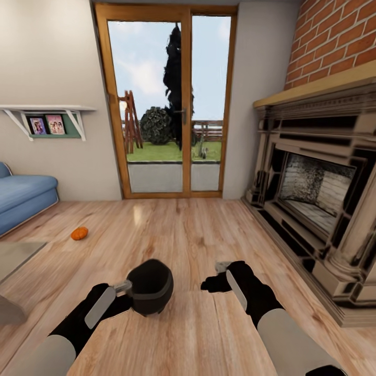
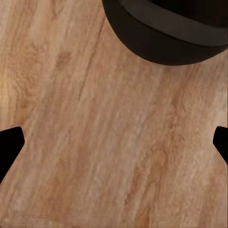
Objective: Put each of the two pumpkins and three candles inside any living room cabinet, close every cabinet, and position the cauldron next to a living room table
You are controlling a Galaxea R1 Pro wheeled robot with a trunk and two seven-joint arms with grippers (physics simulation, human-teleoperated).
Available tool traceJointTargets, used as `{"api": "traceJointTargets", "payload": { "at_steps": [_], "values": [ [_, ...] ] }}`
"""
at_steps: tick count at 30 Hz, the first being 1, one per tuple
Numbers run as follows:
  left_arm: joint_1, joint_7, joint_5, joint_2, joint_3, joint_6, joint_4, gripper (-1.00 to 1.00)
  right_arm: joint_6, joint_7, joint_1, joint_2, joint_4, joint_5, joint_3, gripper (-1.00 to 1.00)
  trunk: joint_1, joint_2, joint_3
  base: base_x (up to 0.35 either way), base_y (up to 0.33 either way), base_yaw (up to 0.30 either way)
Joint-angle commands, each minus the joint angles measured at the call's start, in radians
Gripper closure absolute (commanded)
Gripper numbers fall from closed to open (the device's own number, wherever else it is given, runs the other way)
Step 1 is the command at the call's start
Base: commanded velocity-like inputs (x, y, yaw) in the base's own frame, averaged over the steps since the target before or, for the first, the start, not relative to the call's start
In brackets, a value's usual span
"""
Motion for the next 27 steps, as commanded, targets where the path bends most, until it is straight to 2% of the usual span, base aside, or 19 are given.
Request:
{"api": "traceJointTargets", "payload": {
  "at_steps": [1, 6, 10, 14, 19, 27],
  "values": [
    [-0.001, 0.016, 0.012, 0.004, 0.001, -0.001, -0.002, -1.00, 0.019, 0.010, -0.001, 0.000, -0.015, -0.007, 0.001, -1.00, 0.000, 0.000, -0.001, 0.245, -0.007, 0.000],
    [-0.001, 0.022, 0.008, 0.008, 0.050, -0.004, -0.007, -1.00, 0.080, 0.030, -0.001, 0.000, -0.136, -0.001, 0.000, -1.00, 0.000, 0.000, -0.001, 0.121, -0.003, 0.000],
    [-0.001, 0.021, 0.006, 0.008, 0.062, -0.005, -0.009, -1.00, 0.094, 0.033, -0.001, 0.000, -0.193, 0.001, 0.000, -1.00, 0.000, 0.000, -0.001, 0.018, 0.000, 0.000],
    [-0.001, 0.021, 0.005, 0.009, 0.066, -0.005, -0.010, -1.00, 0.095, 0.032, -0.001, 0.000, -0.208, 0.002, 0.001, -1.00, 0.000, 0.000, -0.001, 0.003, 0.000, 0.000],
    [-0.001, 0.020, 0.007, 0.026, 0.067, -0.004, -0.010, -1.00, 0.093, 0.026, -0.001, 0.003, -0.199, 0.004, 0.002, -1.00, 0.000, 0.000, -0.001, 0.017, 0.016, 0.000],
    [-0.001, 0.020, 0.006, 0.031, 0.069, -0.004, -0.009, -1.00, 0.085, 0.026, -0.001, 0.000, -0.190, 0.002, 0.001, -1.00, 0.000, 0.000, -0.001, 0.205, 0.181, 0.002]
  ]
}}
